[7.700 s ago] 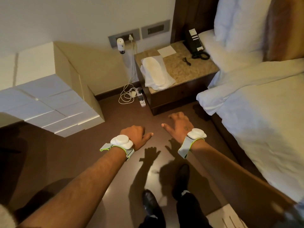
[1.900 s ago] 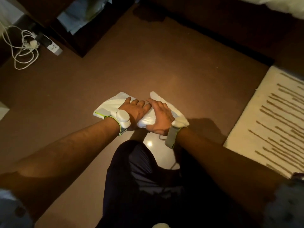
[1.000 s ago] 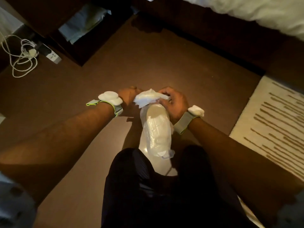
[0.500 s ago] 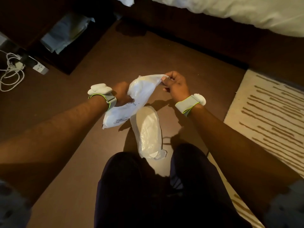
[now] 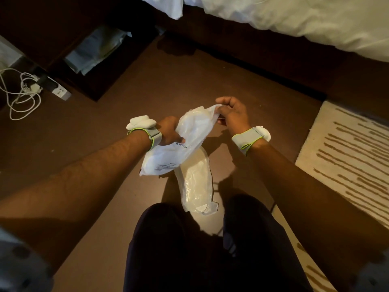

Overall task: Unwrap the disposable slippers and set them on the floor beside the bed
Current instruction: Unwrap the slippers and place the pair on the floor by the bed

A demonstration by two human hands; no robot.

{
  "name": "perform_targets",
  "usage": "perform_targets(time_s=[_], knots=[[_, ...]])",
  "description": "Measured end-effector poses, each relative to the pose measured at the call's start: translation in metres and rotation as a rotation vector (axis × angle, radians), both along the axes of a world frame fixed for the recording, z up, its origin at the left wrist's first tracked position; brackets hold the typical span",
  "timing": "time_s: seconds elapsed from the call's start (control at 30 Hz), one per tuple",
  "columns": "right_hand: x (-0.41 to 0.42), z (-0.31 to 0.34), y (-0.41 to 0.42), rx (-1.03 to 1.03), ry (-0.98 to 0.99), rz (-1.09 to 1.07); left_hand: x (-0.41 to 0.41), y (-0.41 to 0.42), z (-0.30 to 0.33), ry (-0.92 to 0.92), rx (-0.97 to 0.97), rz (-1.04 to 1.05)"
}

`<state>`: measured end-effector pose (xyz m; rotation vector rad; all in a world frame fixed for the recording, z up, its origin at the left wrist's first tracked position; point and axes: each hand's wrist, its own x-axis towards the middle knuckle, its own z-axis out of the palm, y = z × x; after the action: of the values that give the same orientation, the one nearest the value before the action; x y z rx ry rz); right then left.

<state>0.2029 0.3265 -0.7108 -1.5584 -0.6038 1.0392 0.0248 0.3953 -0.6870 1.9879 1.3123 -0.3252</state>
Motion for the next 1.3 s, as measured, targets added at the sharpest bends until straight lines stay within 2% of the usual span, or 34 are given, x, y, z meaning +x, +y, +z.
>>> perform_targets(time_s=[0.17, 0.23, 0.43, 0.57, 0.67, 0.73, 0.87, 1.0, 1.07, 1.17, 1.3], knots=[[-0.001, 0.003, -0.001, 0.024, -0.217, 0.162, 0.001, 0.003, -0.009, 0.029, 0.077, 0.042], [0.001, 0.003, -0.001, 0.042, -0.201, 0.186, -0.002, 0.004, -0.012, 0.040, 0.094, 0.064], [0.007, 0.010, -0.006, 0.108, 0.024, 0.193, -0.006, -0.004, -0.019, 0.007, 0.126, 0.059], [-0.002, 0.006, -0.010, 0.045, -0.042, 0.311, -0.005, -0.007, -0.018, 0.053, 0.153, -0.019], [-0.005, -0.003, -0.010, 0.013, -0.086, 0.285, -0.007, -0.003, -0.012, 0.086, 0.251, -0.132], [-0.007, -0.012, -0.011, -0.008, -0.215, 0.264, -0.010, -0.002, -0.007, 0.107, 0.328, -0.212], [-0.009, -0.026, -0.019, -0.044, -0.667, 0.331, -0.008, -0.008, 0.000, 0.150, 0.478, -0.315], [-0.010, -0.031, -0.024, 0.008, -0.849, 0.314, -0.014, -0.019, -0.003, 0.069, 0.484, -0.355], [-0.011, -0.031, -0.024, 0.032, -0.897, 0.374, -0.018, -0.024, -0.007, 0.039, 0.462, -0.357], [-0.013, -0.028, -0.026, 0.056, -0.810, 0.487, -0.024, -0.026, -0.014, -0.024, 0.393, -0.299], [-0.006, -0.026, -0.022, 0.038, -0.471, 0.370, -0.034, -0.020, -0.024, -0.062, 0.267, -0.210]])
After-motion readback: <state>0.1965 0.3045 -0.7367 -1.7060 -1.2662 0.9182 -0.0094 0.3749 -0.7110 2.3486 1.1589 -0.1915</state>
